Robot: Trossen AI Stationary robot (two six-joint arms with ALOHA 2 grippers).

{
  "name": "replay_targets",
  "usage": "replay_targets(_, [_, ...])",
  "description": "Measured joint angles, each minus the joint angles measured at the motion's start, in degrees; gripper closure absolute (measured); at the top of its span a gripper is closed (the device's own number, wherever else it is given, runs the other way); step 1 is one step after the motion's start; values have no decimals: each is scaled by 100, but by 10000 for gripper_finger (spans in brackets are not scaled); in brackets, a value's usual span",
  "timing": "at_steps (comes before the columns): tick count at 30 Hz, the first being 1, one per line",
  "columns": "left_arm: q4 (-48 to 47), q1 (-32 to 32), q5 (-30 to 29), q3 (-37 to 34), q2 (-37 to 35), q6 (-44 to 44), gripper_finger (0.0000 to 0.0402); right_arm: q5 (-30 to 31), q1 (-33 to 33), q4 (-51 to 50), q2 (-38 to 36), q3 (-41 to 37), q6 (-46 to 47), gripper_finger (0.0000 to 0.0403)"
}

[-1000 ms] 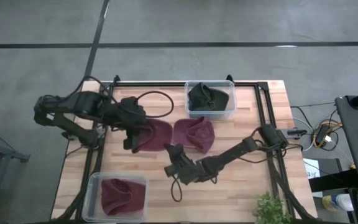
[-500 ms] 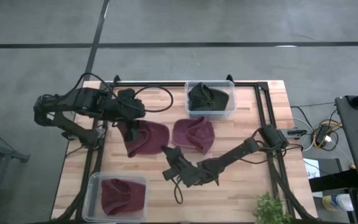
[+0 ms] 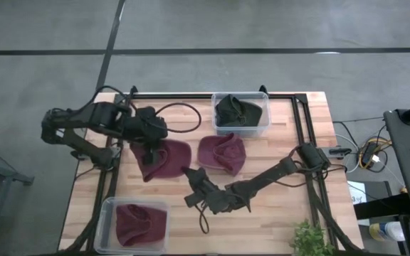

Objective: Pick & Place hat
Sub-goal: Put the left red cap into the bottom transparent bin

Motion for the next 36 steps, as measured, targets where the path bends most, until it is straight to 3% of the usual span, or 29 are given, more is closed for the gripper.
replay_targets(3, [-67, 0, 46, 0, 48, 9, 388, -2, -2, -1, 0, 0, 33, 376])
replay_targets(15, [-763, 2, 336, 449, -35, -300, 396, 347, -30, -793, -263, -2, 1251, 299])
replay_targets(20, [-983, 2, 1370, 625, -161, -844, 397, 892, -243, -1704, -445, -10, 1979, 263])
replay_targets(22, [-1009, -7, 1921, 621, -208, -1086, 397, 943, -364, -2464, -623, -28, 2585, 253])
replay_targets(24, [-986, -68, 2067, 558, -258, -1286, 397, 886, -485, -3328, -821, -28, 3390, 246])
replay_targets(27, [-987, -247, 2078, 403, -280, -1468, 397, 566, -679, -4828, -1179, -37, 4890, 240])
replay_targets(30, [-993, -486, 2221, 186, -283, -1649, 397, -168, -945, -6012, -1640, -48, 6340, 239])
replay_targets(36, [-967, -1272, 2493, -424, -248, -2157, 397, -1658, -1319, -6428, -2433, -192, 7270, 239])
